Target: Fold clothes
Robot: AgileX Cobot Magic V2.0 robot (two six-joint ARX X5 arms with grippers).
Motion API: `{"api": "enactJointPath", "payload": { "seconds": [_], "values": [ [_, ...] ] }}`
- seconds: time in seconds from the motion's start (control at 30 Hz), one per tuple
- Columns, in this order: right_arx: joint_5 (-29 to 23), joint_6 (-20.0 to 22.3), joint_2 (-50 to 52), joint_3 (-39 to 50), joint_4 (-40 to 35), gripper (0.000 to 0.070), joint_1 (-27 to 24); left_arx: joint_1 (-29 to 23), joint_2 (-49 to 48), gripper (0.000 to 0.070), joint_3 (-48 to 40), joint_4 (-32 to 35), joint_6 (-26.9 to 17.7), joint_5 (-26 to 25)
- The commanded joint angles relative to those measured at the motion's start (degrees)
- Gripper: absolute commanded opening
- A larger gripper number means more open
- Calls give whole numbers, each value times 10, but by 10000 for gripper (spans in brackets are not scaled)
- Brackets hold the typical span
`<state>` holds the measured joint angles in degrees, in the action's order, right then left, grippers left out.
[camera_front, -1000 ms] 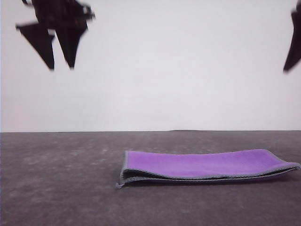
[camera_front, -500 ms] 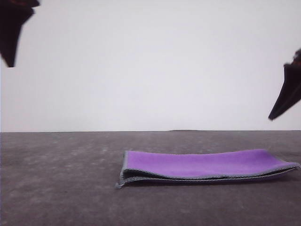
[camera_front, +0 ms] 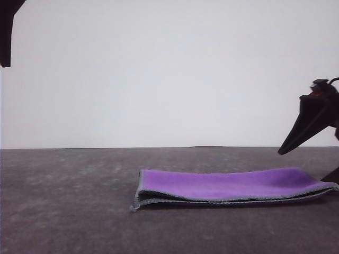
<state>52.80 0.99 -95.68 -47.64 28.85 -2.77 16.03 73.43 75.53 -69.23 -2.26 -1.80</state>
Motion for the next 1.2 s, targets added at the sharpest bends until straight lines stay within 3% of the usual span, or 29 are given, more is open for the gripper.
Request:
{"api": "enactJointPath", "payload": {
  "seconds": [0.0, 0.1, 0.3, 0.4, 0.5, 0.63, 0.77, 1.17],
  "values": [
    [-1, -19, -14, -3, -10, 360, 6, 2, 3, 314, 5, 3, 2, -4],
    [-5, -25, -14, -3, -16, 213, 12, 2, 3, 314, 5, 2, 2, -4],
    [-36, -23, -14, -4, -19, 11, 12, 2, 3, 314, 5, 1, 3, -4],
    [-37, -20, -14, -4, -19, 3, 11, 2, 3, 314, 5, 2, 4, -4],
    [-4, -20, -14, -4, -19, 3, 17, 2, 3, 314, 5, 4, 4, -4],
    [58, -21, -14, -5, -29, 3, 42, 2, 3, 314, 5, 16, 9, -4],
    [60, -36, -14, -6, -48, 3, 81, 2, 3, 314, 5, 18, 13, -15],
    [33, -196, -14, -7, -237, 3, 211, 2, 3, 314, 5, 18, 15, -19]
  ]
}}
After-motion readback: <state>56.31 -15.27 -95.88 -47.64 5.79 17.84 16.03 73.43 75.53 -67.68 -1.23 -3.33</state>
